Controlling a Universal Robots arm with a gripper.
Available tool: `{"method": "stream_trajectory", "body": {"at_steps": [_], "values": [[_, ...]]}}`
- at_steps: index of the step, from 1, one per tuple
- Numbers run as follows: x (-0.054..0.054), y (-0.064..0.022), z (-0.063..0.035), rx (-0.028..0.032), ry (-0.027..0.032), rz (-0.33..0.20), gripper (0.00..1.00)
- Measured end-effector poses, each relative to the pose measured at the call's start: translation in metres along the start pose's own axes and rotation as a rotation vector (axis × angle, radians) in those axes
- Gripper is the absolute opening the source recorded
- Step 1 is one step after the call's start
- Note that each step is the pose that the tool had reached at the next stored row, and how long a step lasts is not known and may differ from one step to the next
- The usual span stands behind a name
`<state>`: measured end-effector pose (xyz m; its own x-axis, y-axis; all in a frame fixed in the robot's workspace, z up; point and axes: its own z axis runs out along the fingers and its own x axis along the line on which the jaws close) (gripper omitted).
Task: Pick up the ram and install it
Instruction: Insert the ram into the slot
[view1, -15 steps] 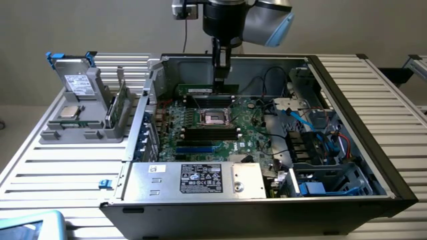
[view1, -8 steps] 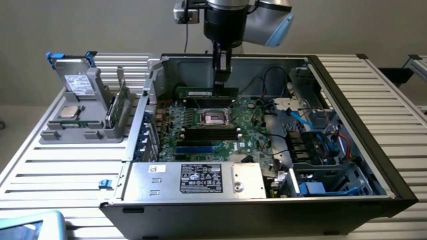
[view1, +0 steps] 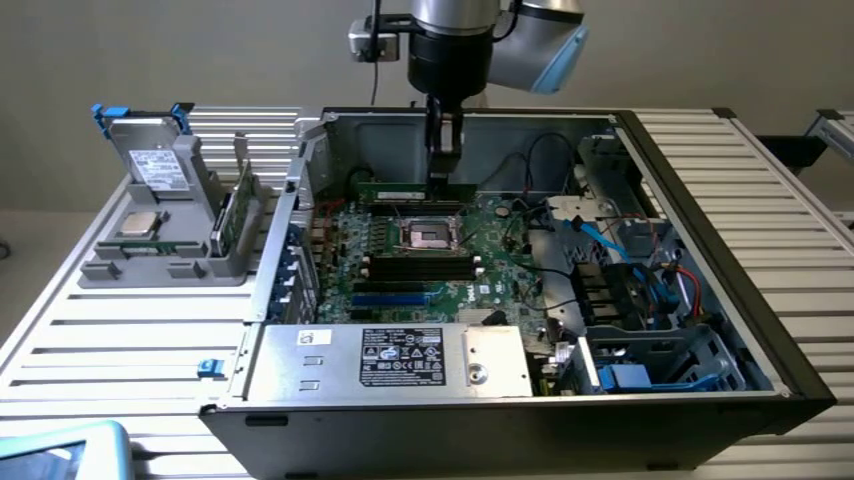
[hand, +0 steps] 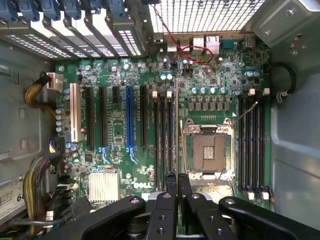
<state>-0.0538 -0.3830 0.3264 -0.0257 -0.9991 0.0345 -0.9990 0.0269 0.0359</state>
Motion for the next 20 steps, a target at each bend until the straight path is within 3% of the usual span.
{"method": "stream_trajectory", "body": {"at_steps": [9, 20], "values": [[0.005, -0.0016, 0.0108, 0.0002, -0.0031, 0.0, 0.13], [0.005, -0.0024, 0.0306, 0.001, -0.0032, 0.0, 0.13]]}}
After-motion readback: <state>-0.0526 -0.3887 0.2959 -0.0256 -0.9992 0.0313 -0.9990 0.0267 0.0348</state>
